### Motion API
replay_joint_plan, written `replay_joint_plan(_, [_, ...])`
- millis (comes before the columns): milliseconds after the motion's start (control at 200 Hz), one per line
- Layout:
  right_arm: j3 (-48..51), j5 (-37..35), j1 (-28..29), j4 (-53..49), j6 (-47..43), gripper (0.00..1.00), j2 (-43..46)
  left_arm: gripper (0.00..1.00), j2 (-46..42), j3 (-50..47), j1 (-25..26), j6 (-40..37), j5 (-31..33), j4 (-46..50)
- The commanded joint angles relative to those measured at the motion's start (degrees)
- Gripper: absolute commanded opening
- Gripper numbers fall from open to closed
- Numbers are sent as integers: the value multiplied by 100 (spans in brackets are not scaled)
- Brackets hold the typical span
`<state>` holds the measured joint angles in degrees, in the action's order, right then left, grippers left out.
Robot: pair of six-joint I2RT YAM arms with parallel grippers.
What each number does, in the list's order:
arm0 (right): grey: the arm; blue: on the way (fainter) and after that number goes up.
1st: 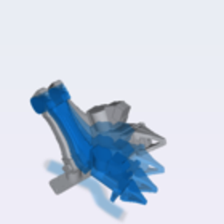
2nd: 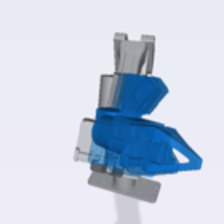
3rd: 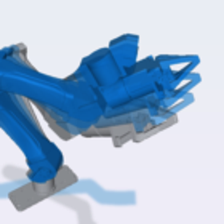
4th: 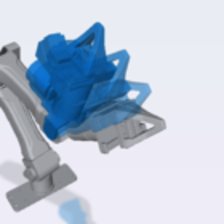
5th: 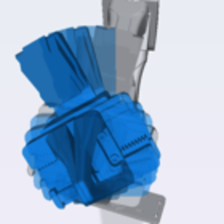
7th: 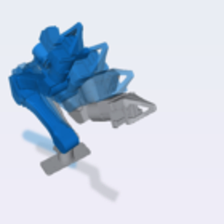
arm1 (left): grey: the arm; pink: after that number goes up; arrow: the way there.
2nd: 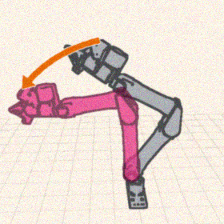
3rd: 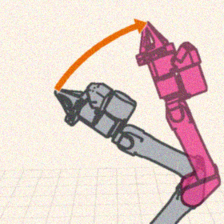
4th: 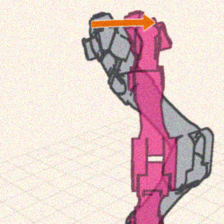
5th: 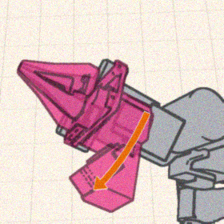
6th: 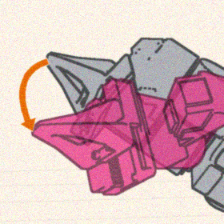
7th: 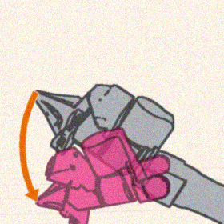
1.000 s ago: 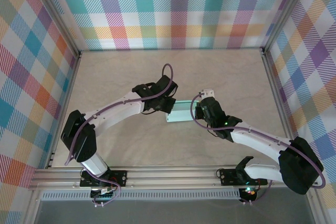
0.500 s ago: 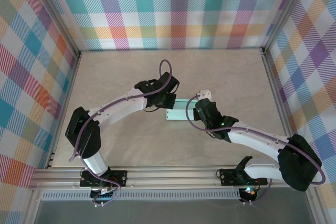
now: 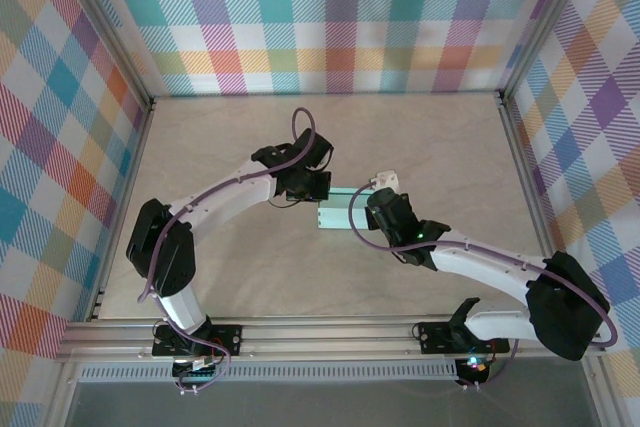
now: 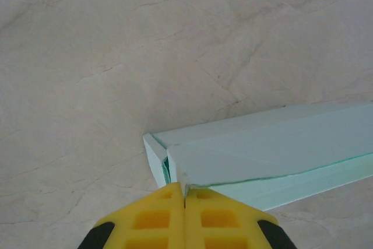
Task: Fold the paper box
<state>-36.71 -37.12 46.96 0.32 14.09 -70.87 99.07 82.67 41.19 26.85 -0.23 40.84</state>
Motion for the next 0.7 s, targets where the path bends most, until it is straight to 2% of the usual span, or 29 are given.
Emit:
replay_joint_plan(0, [-106, 223, 119, -27, -97, 0, -107, 0, 55, 286, 7, 140, -507, -70])
replay_joint_plan(695, [-59, 227, 117, 17, -45, 0, -102, 0, 227, 423, -260, 239, -1056, 37])
